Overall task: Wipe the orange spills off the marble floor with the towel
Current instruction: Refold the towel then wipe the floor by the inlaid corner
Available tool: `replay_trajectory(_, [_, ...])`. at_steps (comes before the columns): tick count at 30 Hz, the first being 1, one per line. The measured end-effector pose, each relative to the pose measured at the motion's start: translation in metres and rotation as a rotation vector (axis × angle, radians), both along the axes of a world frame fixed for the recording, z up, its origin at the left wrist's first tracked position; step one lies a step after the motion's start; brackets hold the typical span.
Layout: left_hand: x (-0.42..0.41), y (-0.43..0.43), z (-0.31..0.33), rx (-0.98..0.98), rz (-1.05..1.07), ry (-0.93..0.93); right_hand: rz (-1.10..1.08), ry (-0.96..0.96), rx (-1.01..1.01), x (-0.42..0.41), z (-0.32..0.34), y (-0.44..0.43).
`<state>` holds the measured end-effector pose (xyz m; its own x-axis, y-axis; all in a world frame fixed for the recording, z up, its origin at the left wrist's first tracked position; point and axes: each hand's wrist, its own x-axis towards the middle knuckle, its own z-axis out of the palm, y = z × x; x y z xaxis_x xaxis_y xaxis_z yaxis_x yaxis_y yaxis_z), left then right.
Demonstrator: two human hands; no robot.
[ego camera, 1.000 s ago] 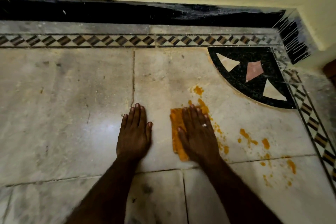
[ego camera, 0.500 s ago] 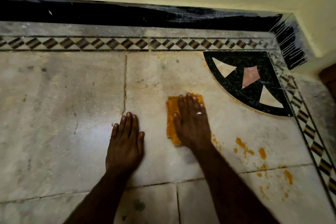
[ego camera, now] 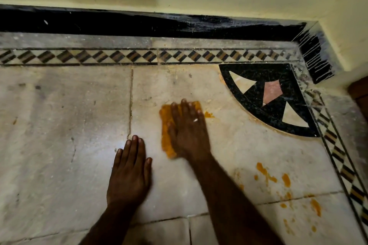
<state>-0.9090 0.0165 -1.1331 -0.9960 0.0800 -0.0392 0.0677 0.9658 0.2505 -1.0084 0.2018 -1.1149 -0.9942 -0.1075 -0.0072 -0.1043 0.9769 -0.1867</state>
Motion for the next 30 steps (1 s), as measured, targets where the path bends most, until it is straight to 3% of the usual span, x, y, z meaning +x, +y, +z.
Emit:
replay_trajectory(4, [0.0,-0.001,-0.001,-0.014,0.004,0.0,-0.186,-0.097,0.055,-0.022,0.002,0.058])
replay_trajectory(9, [0.0,0.001,0.0,-0.001,0.016,-0.021,-0.477,-0.044,0.107,0.058,0.0,0.079])
replay_trajectory(13, [-0.001,0.002,0.001,-0.017,0.008,-0.037,-0.264,-0.1,0.074,0.111,0.005,0.012])
replay_trajectory(17, [-0.001,0.0,0.003,-0.01,0.002,-0.036,-0.015,-0.062,0.001,0.05,0.004,-0.014])
replay_trajectory(23, [0.0,0.001,0.003,-0.015,0.002,-0.028,-0.262,-0.149,0.077,-0.02,0.001,0.073])
replay_trajectory(27, [0.0,0.002,0.004,-0.023,0.014,-0.058,-0.509,-0.064,0.09,0.047,0.003,0.082])
replay_trajectory(30, [-0.001,0.003,0.004,-0.021,0.014,-0.071,-0.362,-0.054,0.098,0.096,0.005,0.021])
